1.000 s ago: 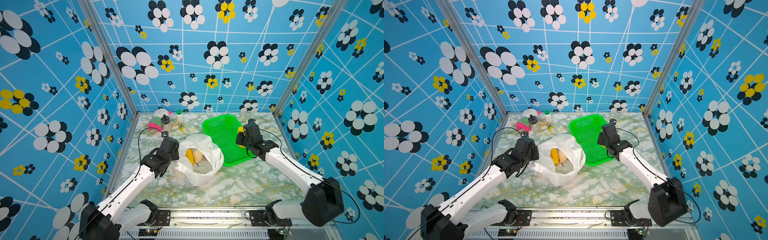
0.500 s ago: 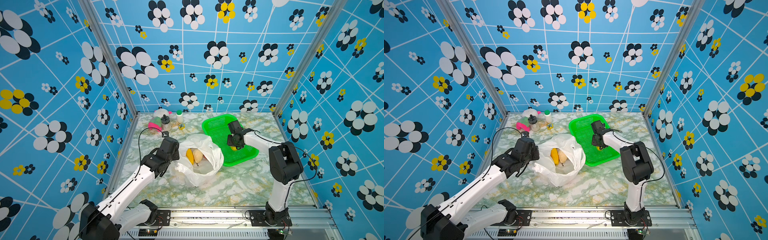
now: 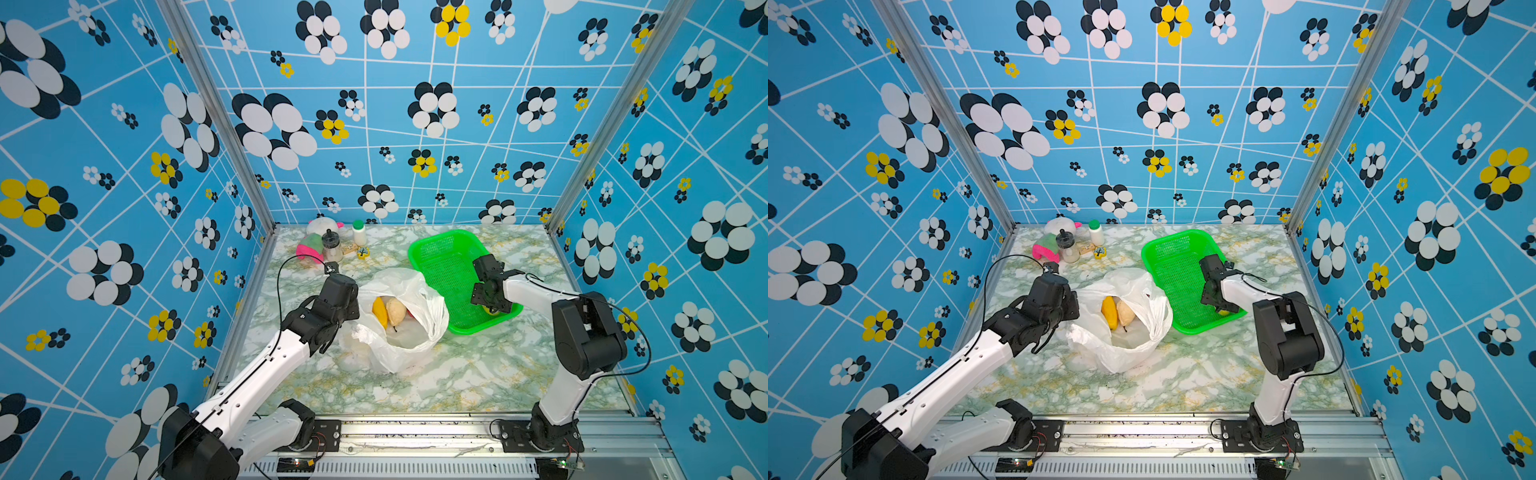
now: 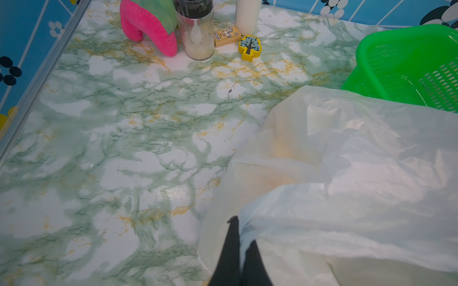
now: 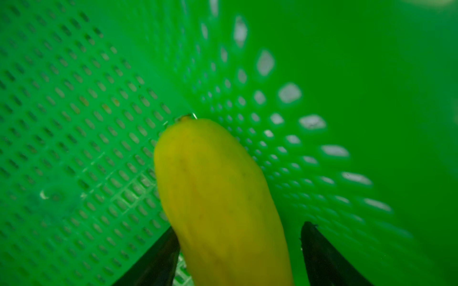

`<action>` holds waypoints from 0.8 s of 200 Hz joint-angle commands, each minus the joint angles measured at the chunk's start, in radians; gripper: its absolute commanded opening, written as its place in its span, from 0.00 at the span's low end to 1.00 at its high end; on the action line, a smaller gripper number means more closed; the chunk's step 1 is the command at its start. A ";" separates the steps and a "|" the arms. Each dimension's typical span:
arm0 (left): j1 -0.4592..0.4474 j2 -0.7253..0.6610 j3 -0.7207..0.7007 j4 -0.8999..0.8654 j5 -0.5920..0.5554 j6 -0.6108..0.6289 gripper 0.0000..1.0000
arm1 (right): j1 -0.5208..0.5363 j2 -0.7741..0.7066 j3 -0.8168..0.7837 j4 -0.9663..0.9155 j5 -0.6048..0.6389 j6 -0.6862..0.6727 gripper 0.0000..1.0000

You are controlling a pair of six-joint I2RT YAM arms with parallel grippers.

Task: Untie the knot of the plastic bag and take out the fruit
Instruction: Place the fruit in the basket.

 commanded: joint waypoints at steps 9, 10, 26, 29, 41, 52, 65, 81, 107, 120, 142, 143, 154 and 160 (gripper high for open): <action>-0.005 -0.024 0.017 -0.005 0.012 0.012 0.00 | -0.031 -0.096 -0.073 0.020 0.040 0.087 0.80; -0.005 -0.024 0.017 -0.005 0.012 0.012 0.00 | -0.031 -0.098 -0.073 0.020 0.039 0.088 0.80; -0.005 -0.026 0.015 -0.003 0.010 0.012 0.00 | -0.027 -0.133 -0.097 0.022 0.017 0.091 0.81; -0.005 -0.025 0.014 0.000 0.010 0.011 0.00 | -0.027 -0.139 -0.101 0.021 0.016 0.093 0.81; -0.005 -0.025 0.011 0.005 0.010 0.011 0.00 | -0.014 -0.167 -0.104 0.006 0.024 0.094 0.83; -0.005 -0.024 0.011 0.009 0.015 0.013 0.00 | 0.008 -0.199 -0.095 -0.020 0.047 0.090 0.85; -0.006 -0.020 0.016 0.005 0.020 0.012 0.00 | 0.042 -0.249 -0.072 -0.062 0.087 0.080 0.94; -0.005 -0.019 0.017 0.000 0.019 0.010 0.00 | 0.097 -0.327 -0.036 -0.108 0.122 0.053 0.97; -0.006 -0.021 0.012 0.008 0.018 0.012 0.00 | 0.262 -0.518 -0.054 -0.018 0.102 -0.049 0.88; -0.008 -0.022 0.000 0.026 0.017 0.011 0.00 | 0.358 -0.606 -0.096 0.098 0.012 -0.105 0.78; -0.034 -0.014 -0.033 0.069 -0.010 0.013 0.00 | 0.547 -0.663 -0.138 0.260 -0.112 -0.171 0.63; -0.038 -0.013 -0.034 0.071 -0.012 0.014 0.00 | 0.556 -0.663 -0.137 0.263 -0.114 -0.173 0.62; -0.083 -0.005 -0.043 0.078 -0.069 0.022 0.00 | 0.655 -0.647 -0.127 0.293 -0.126 -0.203 0.59; -0.110 -0.002 -0.045 0.077 -0.102 0.027 0.00 | 0.704 -0.631 -0.120 0.304 -0.126 -0.220 0.57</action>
